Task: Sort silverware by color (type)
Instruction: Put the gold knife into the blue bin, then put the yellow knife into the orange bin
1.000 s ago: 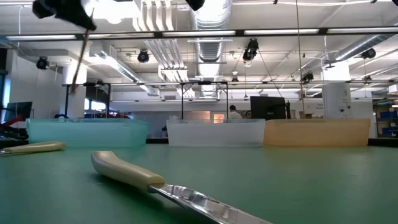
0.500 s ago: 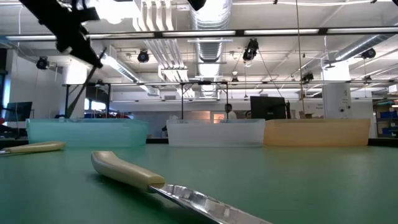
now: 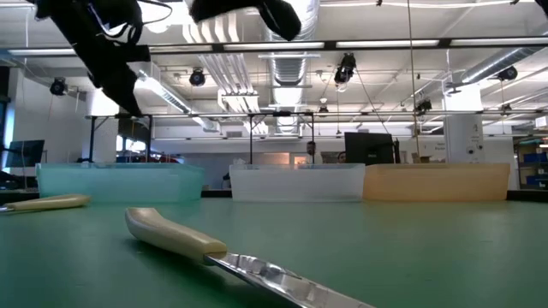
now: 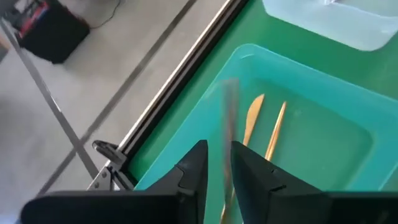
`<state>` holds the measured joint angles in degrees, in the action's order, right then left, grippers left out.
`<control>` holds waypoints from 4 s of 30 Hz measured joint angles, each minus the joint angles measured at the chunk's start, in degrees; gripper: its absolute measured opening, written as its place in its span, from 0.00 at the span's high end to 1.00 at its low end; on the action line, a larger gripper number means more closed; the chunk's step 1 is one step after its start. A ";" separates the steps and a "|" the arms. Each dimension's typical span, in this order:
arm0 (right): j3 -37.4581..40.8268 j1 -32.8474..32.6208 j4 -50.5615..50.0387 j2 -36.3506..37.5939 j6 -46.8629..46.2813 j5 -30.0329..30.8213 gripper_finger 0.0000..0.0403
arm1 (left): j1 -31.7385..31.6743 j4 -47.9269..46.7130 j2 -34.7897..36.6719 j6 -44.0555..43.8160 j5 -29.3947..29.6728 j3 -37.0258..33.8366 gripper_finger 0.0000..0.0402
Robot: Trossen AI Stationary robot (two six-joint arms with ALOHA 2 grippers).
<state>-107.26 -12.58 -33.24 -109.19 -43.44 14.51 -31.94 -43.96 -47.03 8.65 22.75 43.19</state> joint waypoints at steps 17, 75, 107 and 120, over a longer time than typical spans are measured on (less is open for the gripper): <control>1.99 2.70 -5.76 -1.09 -4.64 -13.11 0.95 | 1.43 -18.19 1.14 -16.57 -45.68 16.41 0.84; -10.59 -9.70 -14.11 -21.90 -28.96 -15.45 0.67 | 21.77 12.68 8.62 -39.83 -53.40 9.27 0.84; -27.39 -10.40 -36.07 -37.53 -19.89 -9.63 0.90 | 22.05 12.65 11.98 -40.92 -53.23 9.27 0.84; -26.83 -9.54 -52.47 -24.74 -16.32 -0.41 0.90 | 22.08 12.64 11.98 -40.89 -51.31 9.27 0.84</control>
<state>-134.10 -22.12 -85.70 -133.93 -59.76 14.11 -9.87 -31.32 -35.05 -32.25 -28.56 52.47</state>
